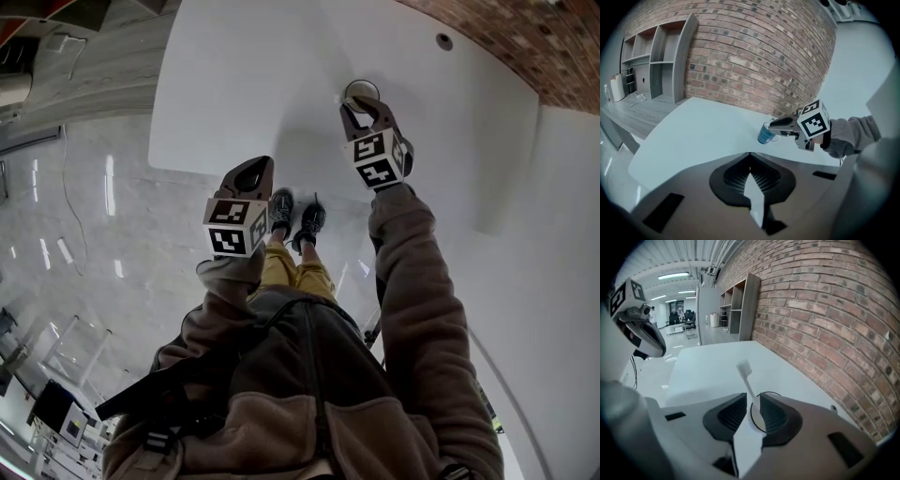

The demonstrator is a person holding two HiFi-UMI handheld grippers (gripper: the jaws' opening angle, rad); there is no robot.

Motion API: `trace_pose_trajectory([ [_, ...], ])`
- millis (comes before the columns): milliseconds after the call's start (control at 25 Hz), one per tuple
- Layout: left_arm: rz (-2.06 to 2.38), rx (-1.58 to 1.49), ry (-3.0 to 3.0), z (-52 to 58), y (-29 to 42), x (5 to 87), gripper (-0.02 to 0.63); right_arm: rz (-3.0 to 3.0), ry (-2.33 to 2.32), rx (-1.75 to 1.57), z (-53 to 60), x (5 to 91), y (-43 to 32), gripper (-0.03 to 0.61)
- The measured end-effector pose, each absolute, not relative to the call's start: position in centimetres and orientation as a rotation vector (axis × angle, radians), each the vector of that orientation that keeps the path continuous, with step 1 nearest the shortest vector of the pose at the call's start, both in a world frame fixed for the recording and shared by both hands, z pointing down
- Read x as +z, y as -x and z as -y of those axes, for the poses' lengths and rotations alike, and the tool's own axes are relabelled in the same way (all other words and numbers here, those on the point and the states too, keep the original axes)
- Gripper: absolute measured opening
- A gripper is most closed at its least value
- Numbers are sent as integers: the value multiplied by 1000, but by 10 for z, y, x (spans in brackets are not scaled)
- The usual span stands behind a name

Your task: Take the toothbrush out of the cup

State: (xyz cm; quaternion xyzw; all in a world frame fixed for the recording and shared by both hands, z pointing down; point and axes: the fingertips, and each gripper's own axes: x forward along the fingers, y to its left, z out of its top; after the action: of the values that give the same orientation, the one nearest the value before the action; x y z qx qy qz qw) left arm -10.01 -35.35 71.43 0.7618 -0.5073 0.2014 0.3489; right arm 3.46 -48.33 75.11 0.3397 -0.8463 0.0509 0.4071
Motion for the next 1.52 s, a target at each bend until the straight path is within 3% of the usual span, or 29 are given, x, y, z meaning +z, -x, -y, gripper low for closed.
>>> trace_pose_trajectory([
  [440,1339,525,-1964,349,111,711,5,2088,-851,17,495,750,-36,47],
  [760,1366,500,-2022,355,106,683,5,2220,-1033,34,495,674,-43,46],
  [1520,1536,55,-2584,374,40,411,5,2579,-1497,189,395,399,-92,44],
])
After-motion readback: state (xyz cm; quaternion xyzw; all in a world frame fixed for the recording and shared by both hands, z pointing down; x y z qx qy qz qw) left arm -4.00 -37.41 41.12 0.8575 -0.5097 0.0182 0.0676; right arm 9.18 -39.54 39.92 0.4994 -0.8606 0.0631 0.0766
